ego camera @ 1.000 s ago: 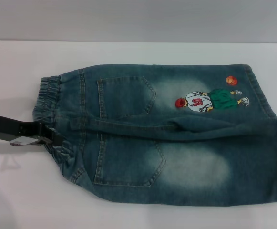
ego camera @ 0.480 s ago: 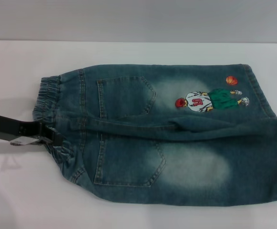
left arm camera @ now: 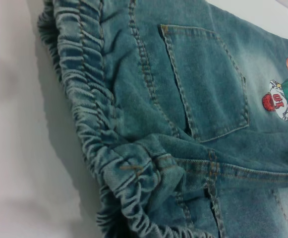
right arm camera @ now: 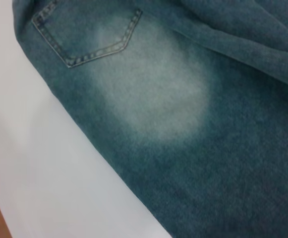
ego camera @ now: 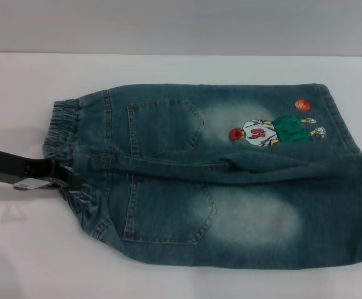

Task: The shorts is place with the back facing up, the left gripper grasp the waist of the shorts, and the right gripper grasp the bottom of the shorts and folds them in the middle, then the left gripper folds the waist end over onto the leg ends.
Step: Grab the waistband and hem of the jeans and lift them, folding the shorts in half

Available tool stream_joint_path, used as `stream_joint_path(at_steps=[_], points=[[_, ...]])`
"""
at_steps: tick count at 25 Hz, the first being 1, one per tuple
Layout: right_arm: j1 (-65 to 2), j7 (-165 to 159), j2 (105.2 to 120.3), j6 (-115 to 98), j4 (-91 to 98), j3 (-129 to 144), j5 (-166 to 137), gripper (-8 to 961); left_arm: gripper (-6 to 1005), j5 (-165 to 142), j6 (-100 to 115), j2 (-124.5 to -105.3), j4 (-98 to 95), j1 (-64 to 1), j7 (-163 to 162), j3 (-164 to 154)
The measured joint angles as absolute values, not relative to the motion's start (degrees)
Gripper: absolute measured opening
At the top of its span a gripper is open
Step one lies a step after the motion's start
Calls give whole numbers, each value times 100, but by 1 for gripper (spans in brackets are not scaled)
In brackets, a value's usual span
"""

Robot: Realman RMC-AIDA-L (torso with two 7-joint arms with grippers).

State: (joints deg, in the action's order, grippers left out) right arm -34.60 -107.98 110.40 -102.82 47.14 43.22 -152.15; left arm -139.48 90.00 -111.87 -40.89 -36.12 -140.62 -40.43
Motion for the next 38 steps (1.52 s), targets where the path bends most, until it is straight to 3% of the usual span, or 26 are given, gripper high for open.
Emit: stream_joint_path(at_steps=[8, 18, 24, 27, 32, 38], points=[[-3431, -10635, 11133, -10283, 4802, 4334, -15213, 561, 56, -13948, 9000, -11194, -4087, -3611, -14062, -4043], [-3401, -10592, 11161, -10283, 4878, 4333, -15231, 128, 56, -13948, 9000, -11195, -4087, -3595, -14062, -4043], [-3354, -10507, 11171, -10277, 4922, 4323, -15233, -3, 56, -13941, 9000, -11199, -4087, -3606, -14067, -4043], [-3251, -10450, 11246, -10238, 5148, 4306, -15229, -2, 56, -13939, 9000, -11204, -4087, -3608, -14069, -4043], [-2958, -10299, 11518, -10159, 5849, 4317, -15235, 0, 56, -13935, 9000, -11205, -4087, -3618, -14071, -4041], [-2813, -10258, 11579, -9912, 6006, 4214, -15203, -1, 57, -13930, 8995, -11205, -4087, -3621, -14071, -4034]])
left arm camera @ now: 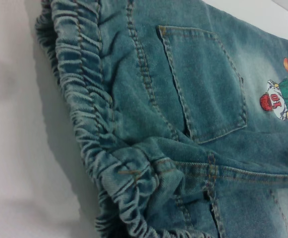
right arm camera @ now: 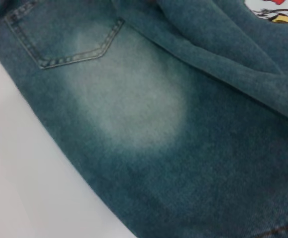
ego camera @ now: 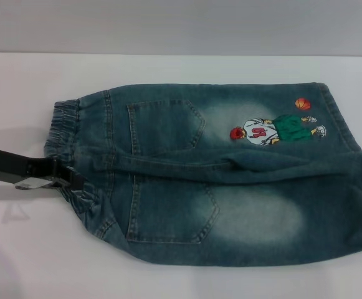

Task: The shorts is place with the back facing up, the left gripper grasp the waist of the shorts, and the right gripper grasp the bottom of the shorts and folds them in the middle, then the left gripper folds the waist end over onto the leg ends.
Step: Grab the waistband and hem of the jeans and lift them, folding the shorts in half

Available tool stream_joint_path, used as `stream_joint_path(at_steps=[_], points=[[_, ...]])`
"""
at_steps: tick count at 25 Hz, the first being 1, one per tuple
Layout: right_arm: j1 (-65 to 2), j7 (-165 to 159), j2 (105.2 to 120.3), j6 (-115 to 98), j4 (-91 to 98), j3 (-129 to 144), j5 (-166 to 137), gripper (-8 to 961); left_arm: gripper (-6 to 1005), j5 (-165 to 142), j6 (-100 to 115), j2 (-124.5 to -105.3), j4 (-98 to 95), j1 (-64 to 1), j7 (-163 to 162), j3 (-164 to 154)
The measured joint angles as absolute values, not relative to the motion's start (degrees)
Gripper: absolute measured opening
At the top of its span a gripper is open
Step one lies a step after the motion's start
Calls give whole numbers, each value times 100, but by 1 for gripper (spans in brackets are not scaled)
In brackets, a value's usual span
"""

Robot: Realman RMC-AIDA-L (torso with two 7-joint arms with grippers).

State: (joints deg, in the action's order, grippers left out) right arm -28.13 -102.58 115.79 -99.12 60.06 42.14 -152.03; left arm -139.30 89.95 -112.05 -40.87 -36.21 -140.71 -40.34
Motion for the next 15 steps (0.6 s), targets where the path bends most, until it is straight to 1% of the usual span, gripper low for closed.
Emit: stream_joint_path(at_steps=[6, 9, 13, 15], points=[[-2626, -9921, 11690, -9440, 6042, 4102, -15135, 0, 57, -13930, 8964, -11204, -4091, -3622, -14070, -4033], [-2528, -9720, 11721, -9327, 6047, 4002, -14886, 0, 57, -13930, 8916, -11199, -4093, -3622, -14087, -4028], [-2386, -9239, 11718, -9443, 6016, 3626, -14272, 0, 57, -13930, 8885, -11198, -4096, -3659, -14112, -3908], [-2334, -8931, 11669, -9691, 5985, 3319, -13885, 0, 57, -13913, 8930, -11197, -4096, -3702, -14135, -3844]])
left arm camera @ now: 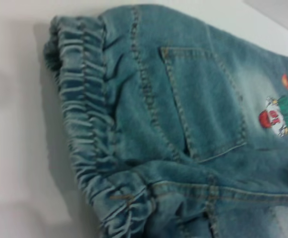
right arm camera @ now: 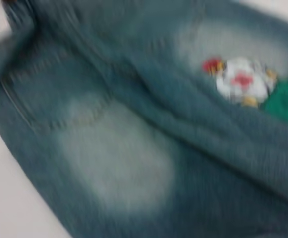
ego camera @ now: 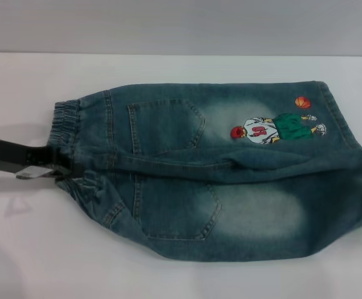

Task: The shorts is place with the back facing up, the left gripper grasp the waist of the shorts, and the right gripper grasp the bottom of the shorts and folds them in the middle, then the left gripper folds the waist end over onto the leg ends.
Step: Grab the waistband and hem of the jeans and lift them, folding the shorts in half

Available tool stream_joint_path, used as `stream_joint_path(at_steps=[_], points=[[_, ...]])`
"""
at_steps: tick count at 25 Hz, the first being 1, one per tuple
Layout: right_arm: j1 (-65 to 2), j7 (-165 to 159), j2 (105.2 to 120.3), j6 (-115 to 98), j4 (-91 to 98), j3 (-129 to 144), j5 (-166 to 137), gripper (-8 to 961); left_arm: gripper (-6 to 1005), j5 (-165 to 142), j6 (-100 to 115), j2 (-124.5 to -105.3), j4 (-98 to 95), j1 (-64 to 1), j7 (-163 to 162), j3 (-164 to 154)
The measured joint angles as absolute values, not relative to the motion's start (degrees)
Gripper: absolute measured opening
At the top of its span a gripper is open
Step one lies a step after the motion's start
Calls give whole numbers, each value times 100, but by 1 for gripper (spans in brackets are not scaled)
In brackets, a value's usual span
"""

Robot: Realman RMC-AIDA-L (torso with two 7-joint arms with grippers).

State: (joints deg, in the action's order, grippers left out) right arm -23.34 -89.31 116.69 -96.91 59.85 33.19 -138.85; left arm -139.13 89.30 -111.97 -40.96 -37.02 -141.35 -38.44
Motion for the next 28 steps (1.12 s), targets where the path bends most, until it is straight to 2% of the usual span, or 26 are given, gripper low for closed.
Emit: stream_joint_path(at_steps=[4, 13, 20, 28], points=[[-2339, -8561, 11552, -10173, 5845, 2716, -13532, 0, 57, -13810, 9023, -11193, -4096, -3806, -14256, -3804], [-2242, -8360, 11524, -10328, 5611, 2443, -12909, -1, 57, -13278, 9031, -11191, -4096, -3917, -14282, -3731], [-2191, -8237, 11383, -10280, 5177, 2371, -12281, 0, 57, -13118, 8818, -11142, -4121, -3914, -14265, -3343], [-2274, -8183, 11347, -9541, 4654, 2299, -11844, 0, 57, -12849, 8313, -11181, -4095, -3879, -14137, -3230]])
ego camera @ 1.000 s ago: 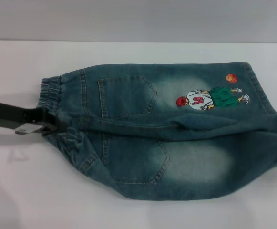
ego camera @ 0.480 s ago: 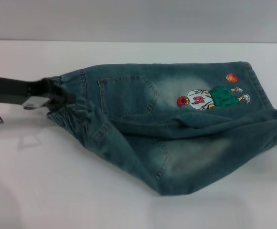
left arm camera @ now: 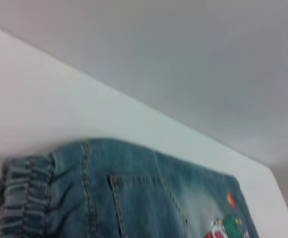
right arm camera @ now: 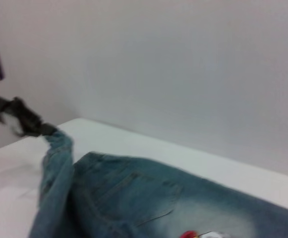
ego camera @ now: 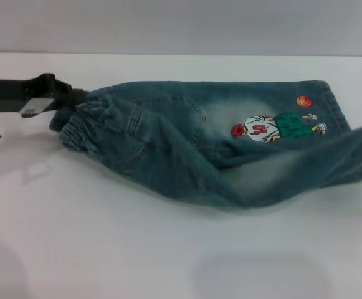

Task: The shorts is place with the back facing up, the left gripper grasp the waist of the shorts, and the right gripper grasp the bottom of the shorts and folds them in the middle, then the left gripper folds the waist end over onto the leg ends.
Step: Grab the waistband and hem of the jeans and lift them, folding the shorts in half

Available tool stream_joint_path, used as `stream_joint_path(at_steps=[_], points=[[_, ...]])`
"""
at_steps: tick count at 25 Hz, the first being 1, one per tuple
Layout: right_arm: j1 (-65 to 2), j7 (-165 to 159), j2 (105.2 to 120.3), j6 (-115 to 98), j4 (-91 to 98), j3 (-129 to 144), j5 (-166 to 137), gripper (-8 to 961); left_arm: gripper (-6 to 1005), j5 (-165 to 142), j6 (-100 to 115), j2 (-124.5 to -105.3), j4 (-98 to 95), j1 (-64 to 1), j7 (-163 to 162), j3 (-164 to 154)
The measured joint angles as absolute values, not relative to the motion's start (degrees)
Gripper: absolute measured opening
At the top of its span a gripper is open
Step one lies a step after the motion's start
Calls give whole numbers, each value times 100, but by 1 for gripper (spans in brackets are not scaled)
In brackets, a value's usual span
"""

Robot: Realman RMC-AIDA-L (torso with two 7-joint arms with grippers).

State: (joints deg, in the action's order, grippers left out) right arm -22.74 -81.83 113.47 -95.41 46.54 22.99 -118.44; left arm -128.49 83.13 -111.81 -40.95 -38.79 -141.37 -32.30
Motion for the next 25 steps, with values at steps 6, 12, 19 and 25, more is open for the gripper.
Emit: stream_joint_path(at_steps=[6, 12, 19, 25], points=[[-2342, -8077, 11371, -8971, 4326, 2238, -11408, 0, 57, -12252, 7987, -11336, -4094, -3744, -13837, -3226], [-2405, -8100, 11381, -8578, 4165, 2232, -11181, -1, 57, -11951, 7660, -11419, -4092, -3643, -13691, -3225], [-2574, -8116, 11408, -7761, 3773, 2239, -10996, 0, 57, -11826, 7137, -11542, -4085, -3602, -13477, -3225], [-2689, -8084, 11473, -7316, 3687, 2278, -10862, 0, 57, -11645, 6686, -11639, -3958, -3593, -13181, -3226]])
